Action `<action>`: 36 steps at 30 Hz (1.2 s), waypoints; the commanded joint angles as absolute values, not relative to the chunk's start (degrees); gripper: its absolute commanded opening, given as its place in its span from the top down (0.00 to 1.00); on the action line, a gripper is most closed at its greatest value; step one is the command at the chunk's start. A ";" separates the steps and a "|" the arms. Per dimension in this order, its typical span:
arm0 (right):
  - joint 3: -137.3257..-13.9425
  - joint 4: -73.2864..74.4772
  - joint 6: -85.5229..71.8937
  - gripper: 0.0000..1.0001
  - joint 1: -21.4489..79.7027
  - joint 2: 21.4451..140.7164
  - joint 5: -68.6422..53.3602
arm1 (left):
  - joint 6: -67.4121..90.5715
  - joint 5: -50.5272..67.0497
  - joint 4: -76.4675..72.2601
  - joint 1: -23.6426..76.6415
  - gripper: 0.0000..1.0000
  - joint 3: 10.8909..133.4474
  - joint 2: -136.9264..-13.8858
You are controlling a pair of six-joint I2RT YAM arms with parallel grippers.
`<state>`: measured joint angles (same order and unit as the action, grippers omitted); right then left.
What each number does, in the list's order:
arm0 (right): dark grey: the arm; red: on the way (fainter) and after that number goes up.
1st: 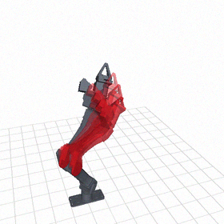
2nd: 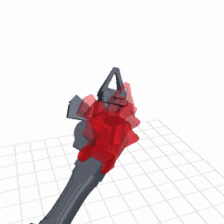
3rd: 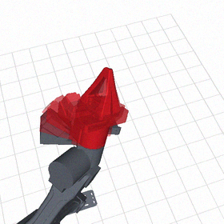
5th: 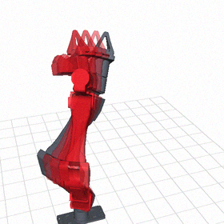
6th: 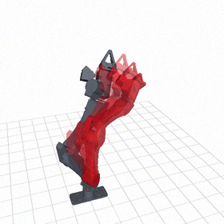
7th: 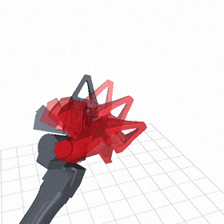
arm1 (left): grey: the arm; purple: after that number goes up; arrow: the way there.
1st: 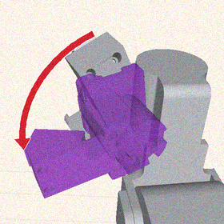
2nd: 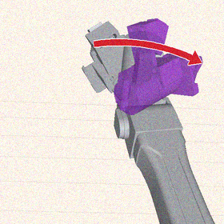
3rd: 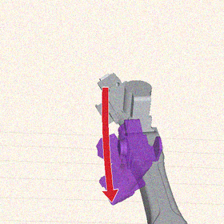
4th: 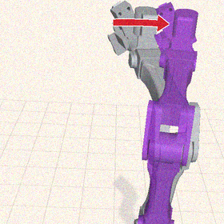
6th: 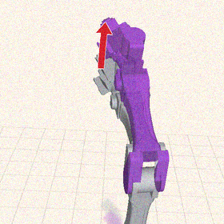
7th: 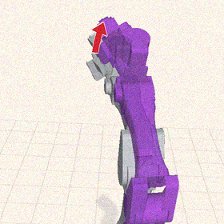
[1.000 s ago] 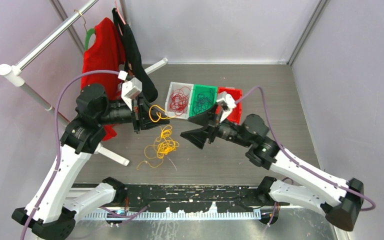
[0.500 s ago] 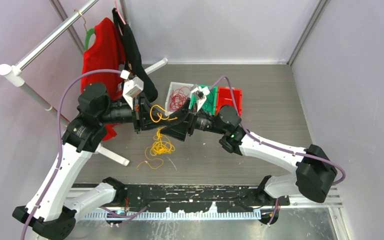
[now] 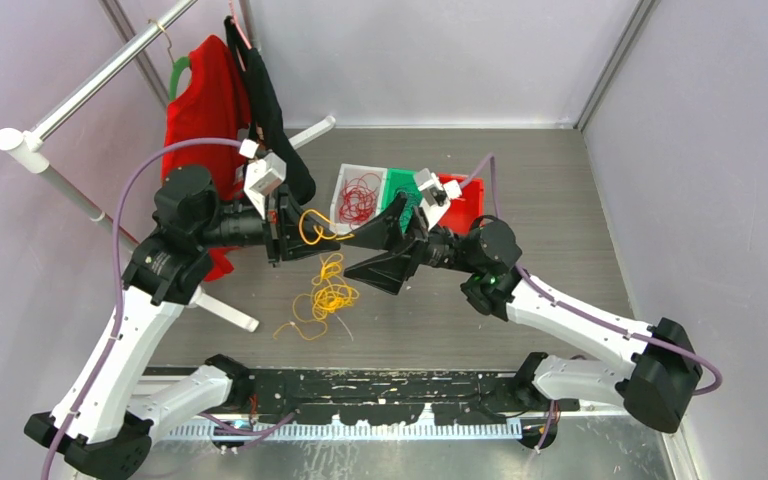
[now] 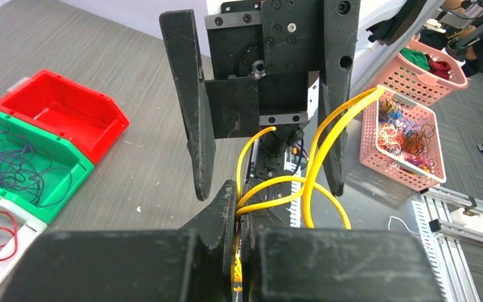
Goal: Untangle the cables
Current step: Untie the cable.
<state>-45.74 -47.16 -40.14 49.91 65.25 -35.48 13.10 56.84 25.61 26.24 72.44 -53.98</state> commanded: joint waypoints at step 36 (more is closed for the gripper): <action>-50.24 -77.31 -61.55 0.46 52.98 86.23 -35.78 | 14.63 57.22 23.02 26.50 1.00 77.11 -54.96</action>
<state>-49.21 -73.25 -61.23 52.16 87.05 -36.69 14.76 57.04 25.12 26.24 75.22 -55.02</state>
